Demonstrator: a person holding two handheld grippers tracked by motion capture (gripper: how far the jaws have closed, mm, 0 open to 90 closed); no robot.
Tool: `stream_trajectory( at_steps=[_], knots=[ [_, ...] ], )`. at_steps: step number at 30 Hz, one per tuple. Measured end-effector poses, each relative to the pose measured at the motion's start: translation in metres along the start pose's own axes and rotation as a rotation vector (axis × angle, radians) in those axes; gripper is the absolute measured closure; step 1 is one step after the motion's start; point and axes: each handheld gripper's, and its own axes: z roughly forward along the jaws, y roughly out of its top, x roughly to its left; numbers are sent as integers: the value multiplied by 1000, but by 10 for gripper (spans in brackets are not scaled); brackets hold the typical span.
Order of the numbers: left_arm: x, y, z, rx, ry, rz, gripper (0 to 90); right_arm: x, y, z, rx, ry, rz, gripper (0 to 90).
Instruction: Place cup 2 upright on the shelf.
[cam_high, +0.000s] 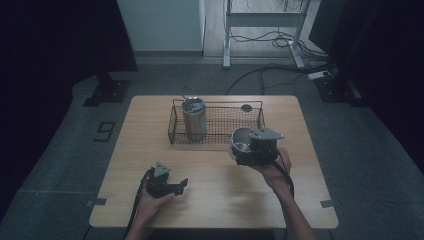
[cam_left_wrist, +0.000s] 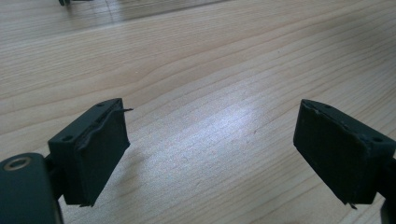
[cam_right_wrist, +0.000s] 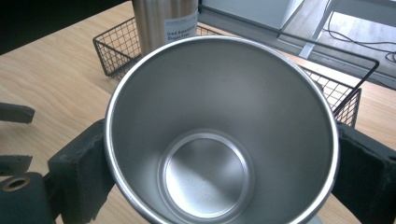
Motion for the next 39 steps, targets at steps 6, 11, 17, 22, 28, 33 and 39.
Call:
stream_trajectory(
  at_steps=[6, 11, 17, 22, 28, 33, 39],
  knots=[
    [0, 0, 0, 1, -1, 1, 102, -3, 6, 0, -1, -9, 1, 65],
    [0, 0, 0, 2, -3, -3, 102, -5, 10, -1, -6, -14, 3, 65],
    [0, 0, 0, 2, -3, -3, 102, -7, 17, -1, -9, -18, 0, 65],
    [0, 0, 0, 5, -2, 2, 102, -9, 21, 0, -9, -22, -2, 65],
    [0, 0, 1, 8, -2, 0, 102, -12, 24, 3, -5, -26, -2, 65],
    [0, 0, 0, 8, -1, 0, 102, -16, 26, 8, 3, -30, -2, 65],
    [-1, 0, 1, 9, -2, -2, 102, -19, 26, 12, 8, -30, 4, 65]
  ],
)
